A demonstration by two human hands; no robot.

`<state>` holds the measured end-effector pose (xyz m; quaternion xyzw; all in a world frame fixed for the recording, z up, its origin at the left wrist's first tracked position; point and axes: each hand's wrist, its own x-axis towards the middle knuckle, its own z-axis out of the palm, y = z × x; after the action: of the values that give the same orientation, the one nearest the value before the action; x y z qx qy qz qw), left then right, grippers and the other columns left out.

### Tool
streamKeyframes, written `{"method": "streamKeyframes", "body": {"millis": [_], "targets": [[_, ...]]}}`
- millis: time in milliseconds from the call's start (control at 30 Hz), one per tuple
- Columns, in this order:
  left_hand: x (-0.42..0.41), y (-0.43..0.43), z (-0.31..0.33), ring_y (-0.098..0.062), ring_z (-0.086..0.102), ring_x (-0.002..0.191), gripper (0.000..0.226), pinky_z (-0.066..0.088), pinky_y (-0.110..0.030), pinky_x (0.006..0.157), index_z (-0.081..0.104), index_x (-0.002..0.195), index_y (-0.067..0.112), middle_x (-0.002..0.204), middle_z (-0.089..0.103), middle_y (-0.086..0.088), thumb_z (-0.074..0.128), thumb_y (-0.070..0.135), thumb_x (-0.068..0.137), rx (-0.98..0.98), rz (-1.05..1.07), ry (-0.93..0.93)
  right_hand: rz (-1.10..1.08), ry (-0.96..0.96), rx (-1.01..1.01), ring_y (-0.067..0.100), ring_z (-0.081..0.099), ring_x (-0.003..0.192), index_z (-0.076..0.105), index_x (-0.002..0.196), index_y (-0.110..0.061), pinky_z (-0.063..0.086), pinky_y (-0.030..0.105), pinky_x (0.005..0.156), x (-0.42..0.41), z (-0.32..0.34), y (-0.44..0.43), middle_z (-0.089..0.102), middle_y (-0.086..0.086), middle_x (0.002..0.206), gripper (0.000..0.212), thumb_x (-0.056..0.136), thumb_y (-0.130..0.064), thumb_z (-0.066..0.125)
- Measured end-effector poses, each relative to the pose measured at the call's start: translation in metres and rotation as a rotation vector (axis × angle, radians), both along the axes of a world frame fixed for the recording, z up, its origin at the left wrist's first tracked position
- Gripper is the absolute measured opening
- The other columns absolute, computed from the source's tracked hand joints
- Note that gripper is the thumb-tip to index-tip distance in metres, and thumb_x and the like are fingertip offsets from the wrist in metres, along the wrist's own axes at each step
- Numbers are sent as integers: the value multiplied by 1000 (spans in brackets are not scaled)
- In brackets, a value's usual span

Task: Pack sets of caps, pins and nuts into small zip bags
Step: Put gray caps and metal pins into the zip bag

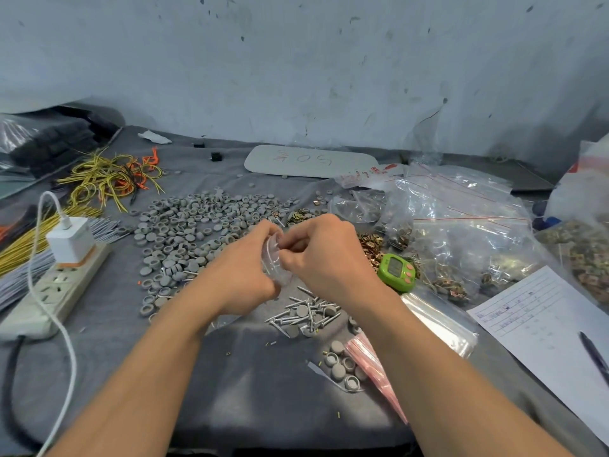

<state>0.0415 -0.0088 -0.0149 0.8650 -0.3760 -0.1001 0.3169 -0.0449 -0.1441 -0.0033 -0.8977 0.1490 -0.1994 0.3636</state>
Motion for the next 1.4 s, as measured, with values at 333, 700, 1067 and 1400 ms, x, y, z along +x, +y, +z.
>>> {"method": "streamKeyframes", "body": {"millis": [333, 700, 1067, 1400], "targets": [[4, 4, 0, -12, 66, 72, 46, 54, -37, 63, 66, 92, 31, 81, 71, 2, 73, -2, 61, -326, -1, 299, 47, -52, 79, 2, 61, 52, 85, 87, -32, 43, 11, 48, 5, 9, 3, 77, -14, 74, 15, 86, -22, 74], [17, 15, 2, -4, 71, 80, 54, 53, -15, 64, 63, 112, 19, 88, 77, 9, 68, -20, 75, -605, 168, 425, 103, 555, -373, 22, 72, 90, 80, 101, -22, 62, 37, 86, -5, -19, -18, 77, 3, 100, 33, 88, 0, 60], [14, 5, -1, -12, 70, 80, 58, 53, -39, 78, 63, 110, 28, 90, 76, 9, 71, -17, 73, -543, 175, 377, 53, 587, -553, 31, 58, 75, 65, 87, -14, 43, 35, 67, -2, -20, -16, 51, -1, 69, 11, 94, -9, 58], [0, -5, -2, -3, 60, 75, 52, 40, -21, 51, 48, 107, 43, 95, 65, 13, 83, 18, 77, -115, 211, -84, -42, 79, -57, 0, 60, 60, 69, 79, -33, 45, 15, 58, -7, 8, -17, 67, -12, 71, 19, 94, -21, 69]]}}
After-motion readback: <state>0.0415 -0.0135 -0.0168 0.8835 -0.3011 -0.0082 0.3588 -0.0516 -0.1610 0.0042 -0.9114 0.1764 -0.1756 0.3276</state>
